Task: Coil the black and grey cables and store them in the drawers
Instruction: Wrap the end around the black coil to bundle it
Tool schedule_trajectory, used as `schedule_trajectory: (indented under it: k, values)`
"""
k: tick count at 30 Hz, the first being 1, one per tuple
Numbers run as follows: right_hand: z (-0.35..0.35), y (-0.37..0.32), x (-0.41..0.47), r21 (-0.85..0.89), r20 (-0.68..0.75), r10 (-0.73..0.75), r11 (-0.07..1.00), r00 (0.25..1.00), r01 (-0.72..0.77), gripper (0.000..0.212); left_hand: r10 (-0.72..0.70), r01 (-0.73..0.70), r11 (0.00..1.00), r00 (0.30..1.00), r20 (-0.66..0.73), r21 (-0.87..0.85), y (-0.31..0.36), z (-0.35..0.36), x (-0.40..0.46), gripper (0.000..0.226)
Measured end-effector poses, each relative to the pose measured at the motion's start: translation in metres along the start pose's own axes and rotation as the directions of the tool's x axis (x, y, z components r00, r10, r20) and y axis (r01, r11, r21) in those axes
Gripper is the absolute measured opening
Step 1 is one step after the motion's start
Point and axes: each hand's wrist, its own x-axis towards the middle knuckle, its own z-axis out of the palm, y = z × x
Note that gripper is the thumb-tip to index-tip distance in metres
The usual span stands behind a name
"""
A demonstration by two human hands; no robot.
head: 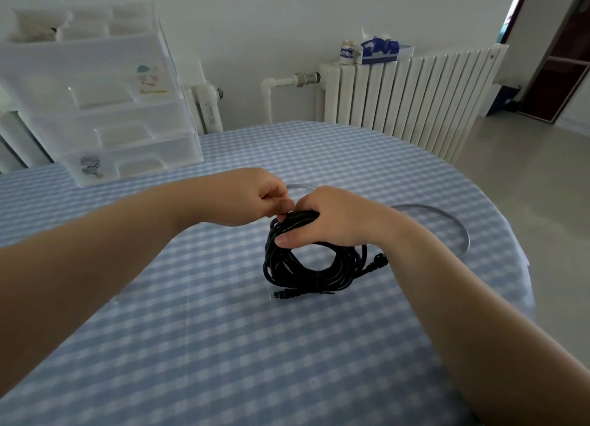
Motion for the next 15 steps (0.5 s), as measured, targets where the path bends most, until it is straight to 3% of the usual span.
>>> schedule_trajectory:
  k: [6,11,15]
  values:
    - [-0.001,-0.011,-0.005,-0.094,-0.033,0.007,0.996,0.999,-0.01,0.047,-0.116,0.115,0.993,0.992,0.044,0.031,0.005,-0.003,0.004,0.027]
    - [0.004,-0.025,-0.012,-0.251,-0.085,-0.006,0.968,0.996,-0.016,0.031,-0.262,0.258,0.964,0.963,0.062,0.059,0.012,-0.002,0.006,0.04]
    - [0.009,-0.032,-0.015,-0.427,-0.127,-0.061,0.904,0.99,0.001,0.03,-0.314,0.314,0.949,0.936,0.158,0.025,0.014,-0.008,0.001,0.047]
